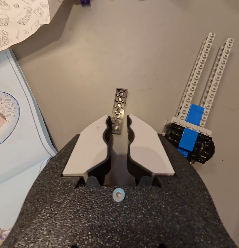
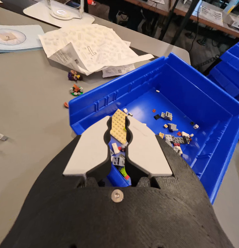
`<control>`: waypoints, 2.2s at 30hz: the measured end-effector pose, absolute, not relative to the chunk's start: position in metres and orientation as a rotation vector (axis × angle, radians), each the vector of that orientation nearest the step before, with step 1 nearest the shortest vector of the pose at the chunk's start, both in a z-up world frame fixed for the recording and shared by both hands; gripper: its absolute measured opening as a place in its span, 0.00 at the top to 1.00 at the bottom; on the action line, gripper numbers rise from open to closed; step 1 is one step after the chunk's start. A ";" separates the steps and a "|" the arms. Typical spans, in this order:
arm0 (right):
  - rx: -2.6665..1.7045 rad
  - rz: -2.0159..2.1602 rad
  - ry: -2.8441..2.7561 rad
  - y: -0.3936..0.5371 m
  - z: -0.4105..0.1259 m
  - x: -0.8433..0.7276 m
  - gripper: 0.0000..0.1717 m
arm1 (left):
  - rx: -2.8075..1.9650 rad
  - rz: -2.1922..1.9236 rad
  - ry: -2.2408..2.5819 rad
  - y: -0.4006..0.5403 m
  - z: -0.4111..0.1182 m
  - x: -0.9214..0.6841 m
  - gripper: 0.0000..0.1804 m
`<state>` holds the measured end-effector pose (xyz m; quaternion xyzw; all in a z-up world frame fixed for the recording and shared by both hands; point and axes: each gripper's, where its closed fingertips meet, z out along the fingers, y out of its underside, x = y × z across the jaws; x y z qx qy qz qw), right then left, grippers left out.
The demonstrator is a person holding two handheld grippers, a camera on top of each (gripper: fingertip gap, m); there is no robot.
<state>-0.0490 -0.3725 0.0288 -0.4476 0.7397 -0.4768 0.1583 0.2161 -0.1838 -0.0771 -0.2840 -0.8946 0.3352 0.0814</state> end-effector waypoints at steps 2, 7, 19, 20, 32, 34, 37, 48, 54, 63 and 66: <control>-1.332 -1.358 2.023 -0.357 0.035 -0.035 0.89 | -0.854 0.992 -2.655 -0.183 -0.077 0.213 0.91; -1.513 -1.097 1.609 -0.274 0.039 0.032 0.88 | -0.866 1.007 -2.583 -0.184 -0.072 0.201 0.92; -1.842 -1.019 1.014 -0.176 0.001 0.111 0.75 | -0.716 0.912 -2.000 -0.156 -0.018 0.134 0.92; -1.849 -1.018 0.998 -0.173 0.000 0.112 0.76 | -0.706 0.894 -1.982 -0.154 -0.016 0.131 0.91; -1.734 -1.193 1.246 -0.223 0.025 0.071 0.97 | -0.700 1.071 -2.035 -0.162 -0.009 0.166 0.79; -1.673 -1.325 1.390 -0.260 0.042 0.041 0.97 | -0.745 1.044 -2.108 -0.160 -0.019 0.175 0.78; -1.556 -1.486 1.670 -0.320 0.056 -0.012 0.97 | -0.803 0.987 -2.172 -0.155 -0.032 0.179 0.78; -1.750 -1.290 1.715 -0.296 0.028 -0.006 0.87 | -0.883 0.943 -2.227 -0.151 -0.046 0.174 0.72; -2.013 -0.842 1.368 -0.192 -0.026 0.053 0.87 | -0.879 1.021 -2.220 -0.155 -0.040 0.181 0.72; -2.138 -0.605 1.325 -0.164 -0.064 0.069 0.87 | -0.928 0.986 -2.212 -0.149 -0.044 0.178 0.71; -2.169 -0.597 1.349 -0.166 -0.074 0.073 0.89 | -0.977 0.975 -2.194 -0.145 -0.046 0.174 0.69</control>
